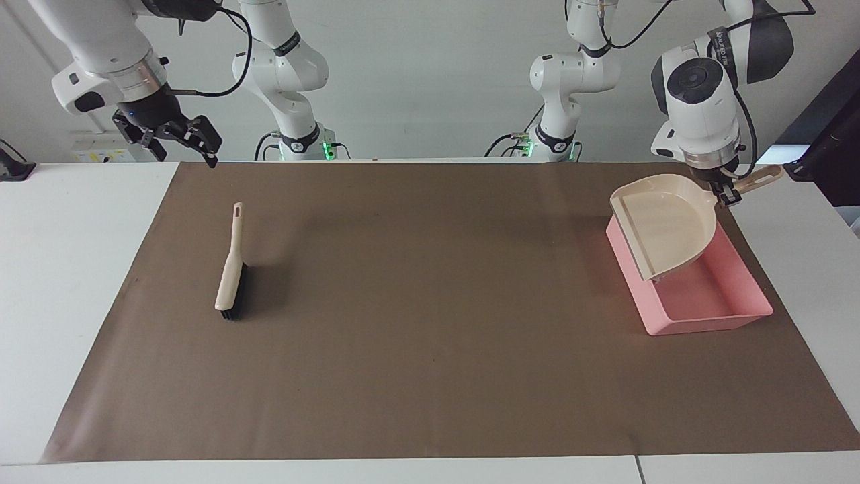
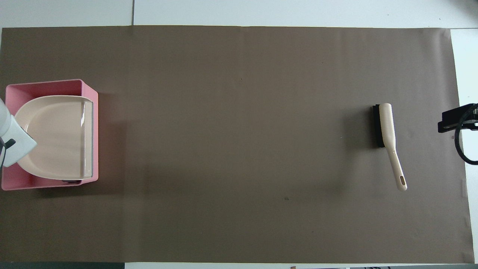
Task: Clean e-waste and dump in bin
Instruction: 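Bring the dustpan back and set it on the table with the left gripper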
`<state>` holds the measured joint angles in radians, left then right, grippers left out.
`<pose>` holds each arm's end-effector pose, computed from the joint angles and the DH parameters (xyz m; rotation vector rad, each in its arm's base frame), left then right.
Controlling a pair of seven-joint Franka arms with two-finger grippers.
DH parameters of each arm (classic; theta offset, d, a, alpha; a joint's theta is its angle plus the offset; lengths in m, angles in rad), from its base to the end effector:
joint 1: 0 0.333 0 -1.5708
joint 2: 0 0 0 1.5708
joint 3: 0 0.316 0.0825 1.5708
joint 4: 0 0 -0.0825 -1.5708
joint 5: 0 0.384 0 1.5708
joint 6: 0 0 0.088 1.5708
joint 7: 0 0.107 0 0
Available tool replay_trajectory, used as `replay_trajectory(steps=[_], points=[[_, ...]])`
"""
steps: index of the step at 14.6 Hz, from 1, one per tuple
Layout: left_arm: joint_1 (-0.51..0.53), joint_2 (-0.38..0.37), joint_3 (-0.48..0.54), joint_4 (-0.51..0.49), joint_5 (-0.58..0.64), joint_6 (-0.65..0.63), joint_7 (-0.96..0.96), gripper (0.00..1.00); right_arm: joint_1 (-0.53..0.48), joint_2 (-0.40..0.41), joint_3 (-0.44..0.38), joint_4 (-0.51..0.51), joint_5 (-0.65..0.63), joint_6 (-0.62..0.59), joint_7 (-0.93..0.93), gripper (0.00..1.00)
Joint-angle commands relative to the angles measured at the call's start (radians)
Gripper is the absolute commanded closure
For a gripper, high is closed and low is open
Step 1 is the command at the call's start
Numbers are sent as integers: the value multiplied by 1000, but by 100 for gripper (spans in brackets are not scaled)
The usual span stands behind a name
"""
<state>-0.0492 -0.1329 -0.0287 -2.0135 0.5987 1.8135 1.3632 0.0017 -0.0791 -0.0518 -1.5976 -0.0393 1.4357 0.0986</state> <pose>0.5178 0.0058 0.5198 -1.8477 1.9195 0.5478 0.5144 -0.0316 0.6431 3.0930 -0.2356 -0.1273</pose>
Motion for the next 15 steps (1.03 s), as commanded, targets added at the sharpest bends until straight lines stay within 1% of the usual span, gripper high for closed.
replay_trajectory(steps=[1, 4, 6, 9, 13, 15], points=[[-14, -10, 3, -17, -133, 32, 17, 100, -17, -5, 15, 7, -17, -12, 4, 0], [-101, -8, 3, -80, -215, 113, -15, 100, -15, -5, 20, 8, -17, -15, 4, 0], [-155, 4, 3, -122, -244, 156, -87, 100, -14, -5, 20, 7, -16, -8, 3, 0], [-221, 50, 3, -162, -295, 245, -110, 100, -12, -14, 21, -21, -14, 71, -3, 0], [-265, 131, 3, -172, -324, 305, -148, 100, -12, -14, 21, -21, -14, 69, -16, 0], [-293, 139, 3, -192, -332, 337, -154, 100, -12, -16, 21, -21, -11, 63, -19, 0]])
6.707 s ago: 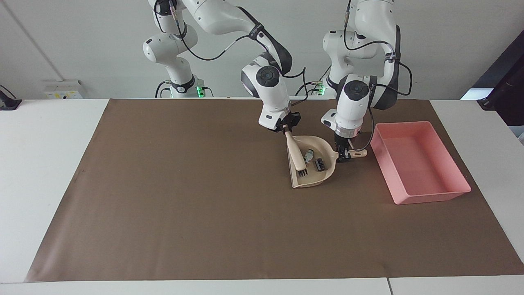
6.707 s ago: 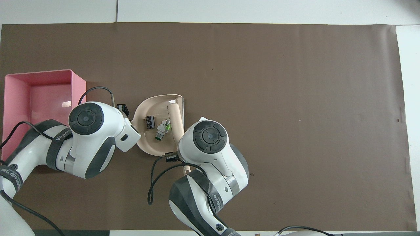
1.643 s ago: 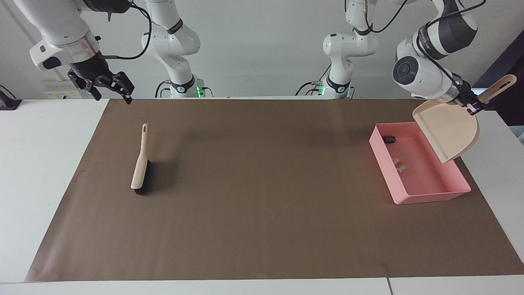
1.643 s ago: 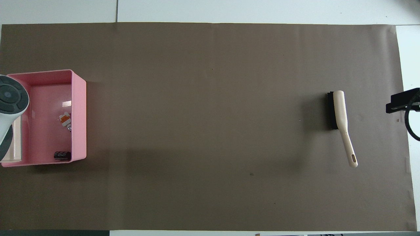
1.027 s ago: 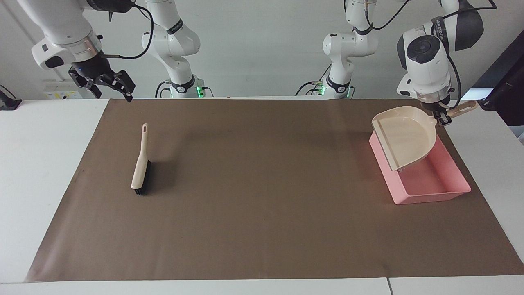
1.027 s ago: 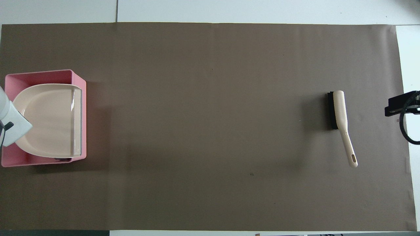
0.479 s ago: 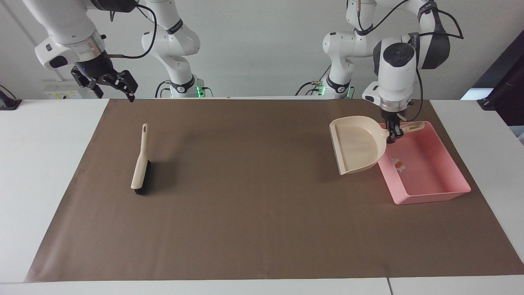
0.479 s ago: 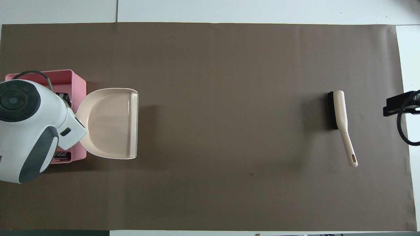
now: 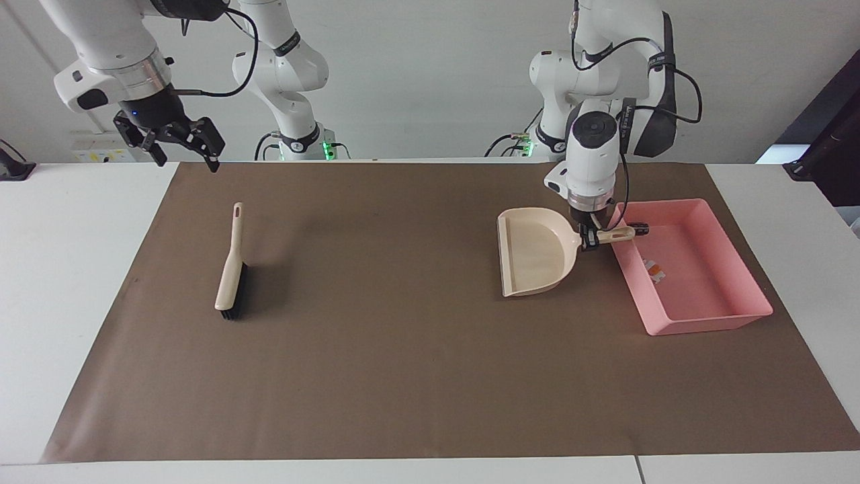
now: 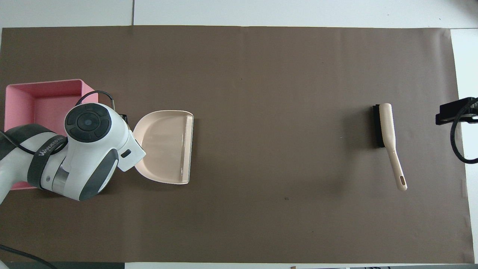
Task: Clean e-waste and dump in bin
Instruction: 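Bring the dustpan back and set it on the table with the left gripper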
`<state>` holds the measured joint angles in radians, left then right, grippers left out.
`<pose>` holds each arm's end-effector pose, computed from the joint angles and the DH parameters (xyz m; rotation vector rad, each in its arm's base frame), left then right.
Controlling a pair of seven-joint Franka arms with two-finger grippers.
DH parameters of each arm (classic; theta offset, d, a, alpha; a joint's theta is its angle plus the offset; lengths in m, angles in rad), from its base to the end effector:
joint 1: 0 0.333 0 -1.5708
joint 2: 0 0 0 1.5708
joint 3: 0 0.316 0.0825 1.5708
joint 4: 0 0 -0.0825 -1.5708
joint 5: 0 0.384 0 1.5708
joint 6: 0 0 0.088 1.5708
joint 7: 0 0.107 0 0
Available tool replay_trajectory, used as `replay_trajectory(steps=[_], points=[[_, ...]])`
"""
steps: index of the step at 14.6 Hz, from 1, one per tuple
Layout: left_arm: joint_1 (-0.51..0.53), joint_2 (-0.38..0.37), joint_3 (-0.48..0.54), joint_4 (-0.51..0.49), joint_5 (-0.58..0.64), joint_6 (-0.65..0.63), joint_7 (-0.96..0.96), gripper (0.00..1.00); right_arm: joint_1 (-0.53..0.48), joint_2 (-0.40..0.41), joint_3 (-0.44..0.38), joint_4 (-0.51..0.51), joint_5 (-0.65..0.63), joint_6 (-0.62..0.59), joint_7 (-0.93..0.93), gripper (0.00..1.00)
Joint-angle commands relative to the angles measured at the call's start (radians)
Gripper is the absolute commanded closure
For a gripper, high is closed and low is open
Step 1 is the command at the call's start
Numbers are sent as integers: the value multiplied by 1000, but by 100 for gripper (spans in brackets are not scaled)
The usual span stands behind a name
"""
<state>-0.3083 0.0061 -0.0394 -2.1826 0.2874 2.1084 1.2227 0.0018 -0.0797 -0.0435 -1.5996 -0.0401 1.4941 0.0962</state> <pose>0.4985 -0.1665 0.3811 -1.9133 2.2410 0.2577 0.5209 -0.0273 0.6473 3.0965 -0.2175 -0.0386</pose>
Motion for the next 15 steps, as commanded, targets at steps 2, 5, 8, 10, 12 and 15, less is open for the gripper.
replay_trajectory(steps=[2, 5, 8, 10, 12, 15], points=[[-43, 23, 13, -26, -30, 65, -22, 100, -13, -15, 13, -20, -6, 0, -30, 0], [-61, 52, 12, -49, -39, 145, -78, 100, -9, -17, 13, -20, -3, -9, -30, 0], [-80, 40, 13, -101, -39, 197, -120, 100, -9, -18, 13, -25, -3, -12, -35, 0], [-78, 38, 13, -109, -39, 199, -118, 100, -9, -18, 13, -25, -3, -18, -35, 0], [-78, 37, 13, -112, -39, 197, -118, 100, -9, -20, 13, -25, -3, -18, -35, 0], [-78, 38, 13, -98, -39, 190, -121, 68, -9, -20, 14, -25, -3, -18, -33, 0]])
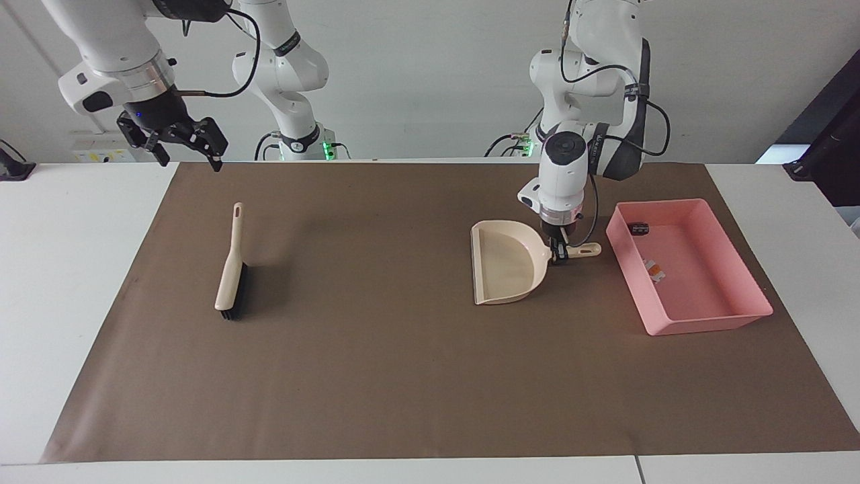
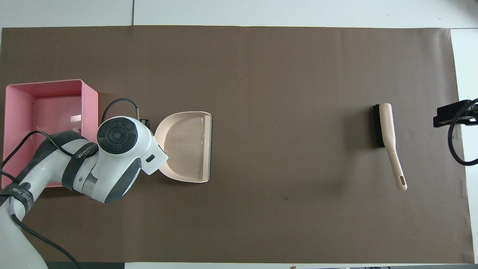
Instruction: Clean e-waste and dump in bin
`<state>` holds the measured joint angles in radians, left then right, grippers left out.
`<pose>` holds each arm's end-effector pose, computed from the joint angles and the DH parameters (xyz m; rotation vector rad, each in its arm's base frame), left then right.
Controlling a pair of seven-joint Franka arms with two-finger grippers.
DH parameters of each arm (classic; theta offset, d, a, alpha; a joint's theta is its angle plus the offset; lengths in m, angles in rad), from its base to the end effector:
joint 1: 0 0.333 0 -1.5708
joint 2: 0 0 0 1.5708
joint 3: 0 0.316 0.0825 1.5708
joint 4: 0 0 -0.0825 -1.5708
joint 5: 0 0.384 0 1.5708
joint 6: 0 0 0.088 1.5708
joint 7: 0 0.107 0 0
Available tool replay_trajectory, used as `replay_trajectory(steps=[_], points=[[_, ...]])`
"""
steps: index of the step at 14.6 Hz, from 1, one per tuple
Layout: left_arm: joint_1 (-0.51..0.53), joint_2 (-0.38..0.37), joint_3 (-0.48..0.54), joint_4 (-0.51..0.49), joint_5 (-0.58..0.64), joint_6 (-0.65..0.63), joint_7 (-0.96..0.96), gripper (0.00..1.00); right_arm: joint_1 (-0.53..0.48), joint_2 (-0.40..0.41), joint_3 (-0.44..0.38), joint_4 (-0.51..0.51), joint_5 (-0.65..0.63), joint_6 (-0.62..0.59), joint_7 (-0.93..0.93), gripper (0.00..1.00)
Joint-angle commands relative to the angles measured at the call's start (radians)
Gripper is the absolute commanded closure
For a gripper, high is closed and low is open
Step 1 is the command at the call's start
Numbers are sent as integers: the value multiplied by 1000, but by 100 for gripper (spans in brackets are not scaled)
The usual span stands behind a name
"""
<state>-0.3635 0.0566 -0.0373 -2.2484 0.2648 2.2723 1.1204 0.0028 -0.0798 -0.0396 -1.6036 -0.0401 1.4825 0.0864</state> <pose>0.4865 -0.1990 0.3386 -1.9613 2.2234 0.1481 0.5197 -0.0246 0.6445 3.0970 -0.1949 -0.0627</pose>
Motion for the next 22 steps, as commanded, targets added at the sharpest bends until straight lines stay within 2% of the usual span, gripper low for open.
replay_trajectory(steps=[1, 3, 4, 5, 8, 10, 12, 14, 16, 18, 20, 22], points=[[-23, -18, 11, -22, -16, 21, -19, 61, -10, -20, 10, -21, -3, -7, -22, 0], [-25, -43, 11, -16, -16, 1, -30, 49, -10, -20, 9, -22, -1, -5, -19, 0], [-26, -64, 11, -16, -16, -37, -77, 32, -10, -20, 9, -22, -3, -4, -17, 0], [-35, -87, 11, -13, -16, -90, -133, 0, -10, -20, 9, -22, -1, -2, -16, 0], [-5, -158, 16, -13, -18, -207, -273, 0, -12, -20, 9, -22, -1, 1, -16, 0], [49, -204, 16, -13, -27, -279, -498, 0, -10, -18, 10, -19, -3, 4, -17, 0], [83, -227, 20, -11, -88, -286, -678, 0, -12, 14, 10, 25, -3, -19, -17, 0], [109, -244, 33, -3, -93, -290, -700, 0, -10, 78, 10, 123, -1, -53, -17, 0], [155, -262, 36, 0, -95, -301, -703, 0, -12, 80, 9, 116, 2, -50, -11, 0], [243, -265, 36, 12, -101, -306, -726, 0, -12, 75, 9, 105, 3, -47, -4, 0], [329, -261, 36, 62, -197, -312, -801, 0, -10, 71, 9, 100, 3, -42, 0, 0], [347, -250, 36, 124, -231, -350, -865, 0, -10, 69, 9, 97, 2, -42, -2, 0]])
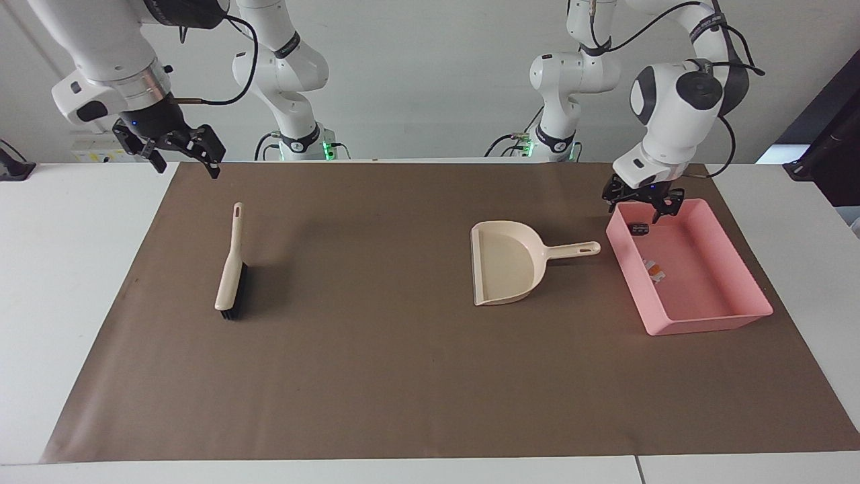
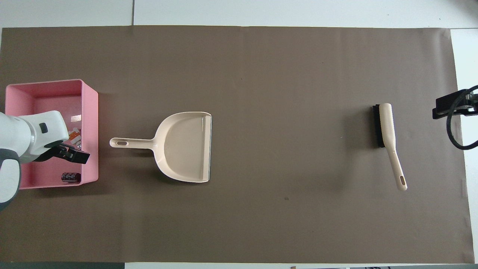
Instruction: Clean e-waste and dump in bin
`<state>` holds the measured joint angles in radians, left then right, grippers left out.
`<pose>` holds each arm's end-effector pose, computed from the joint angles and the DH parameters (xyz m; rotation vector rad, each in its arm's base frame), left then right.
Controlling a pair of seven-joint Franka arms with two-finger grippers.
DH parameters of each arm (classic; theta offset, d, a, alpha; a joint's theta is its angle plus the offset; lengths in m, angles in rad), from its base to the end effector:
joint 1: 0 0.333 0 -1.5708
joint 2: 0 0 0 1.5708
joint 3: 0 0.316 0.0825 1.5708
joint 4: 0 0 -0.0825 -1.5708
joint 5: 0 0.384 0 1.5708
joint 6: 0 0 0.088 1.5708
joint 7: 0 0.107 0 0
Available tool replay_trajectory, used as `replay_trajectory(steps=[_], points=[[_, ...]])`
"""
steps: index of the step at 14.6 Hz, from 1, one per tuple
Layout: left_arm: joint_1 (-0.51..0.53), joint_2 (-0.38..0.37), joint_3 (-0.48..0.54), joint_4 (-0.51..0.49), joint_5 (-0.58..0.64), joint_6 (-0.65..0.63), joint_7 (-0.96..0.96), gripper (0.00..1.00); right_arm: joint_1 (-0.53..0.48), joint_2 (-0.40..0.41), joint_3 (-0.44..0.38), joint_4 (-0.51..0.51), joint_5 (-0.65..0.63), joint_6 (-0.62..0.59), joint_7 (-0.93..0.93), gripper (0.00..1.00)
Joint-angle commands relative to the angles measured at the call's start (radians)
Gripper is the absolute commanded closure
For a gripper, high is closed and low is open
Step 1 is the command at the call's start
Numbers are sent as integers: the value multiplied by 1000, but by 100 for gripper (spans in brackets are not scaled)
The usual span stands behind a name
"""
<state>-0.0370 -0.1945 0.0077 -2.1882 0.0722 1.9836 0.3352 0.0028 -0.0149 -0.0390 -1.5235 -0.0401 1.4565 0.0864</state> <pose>0.4908 -0.0097 0.4689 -3.0197 0.6026 0.0305 0.5377 -0.0243 0.6450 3.0938 -0.1953 -0.0792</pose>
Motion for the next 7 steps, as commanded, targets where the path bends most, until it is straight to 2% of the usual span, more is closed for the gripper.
replay_trajectory(steps=[1, 4, 7], points=[[35, 10, -9, 99, -43, -95, -123, 0, -10, 3, 8, 14, 2, -16, -2, 0], [49, 84, -9, 281, -91, -204, -289, 0, -12, 3, 8, 11, 2, -16, -1, 0], [51, 154, -9, 485, -98, -365, -305, 0, -12, 3, 8, 10, -3, -13, -14, 0]])
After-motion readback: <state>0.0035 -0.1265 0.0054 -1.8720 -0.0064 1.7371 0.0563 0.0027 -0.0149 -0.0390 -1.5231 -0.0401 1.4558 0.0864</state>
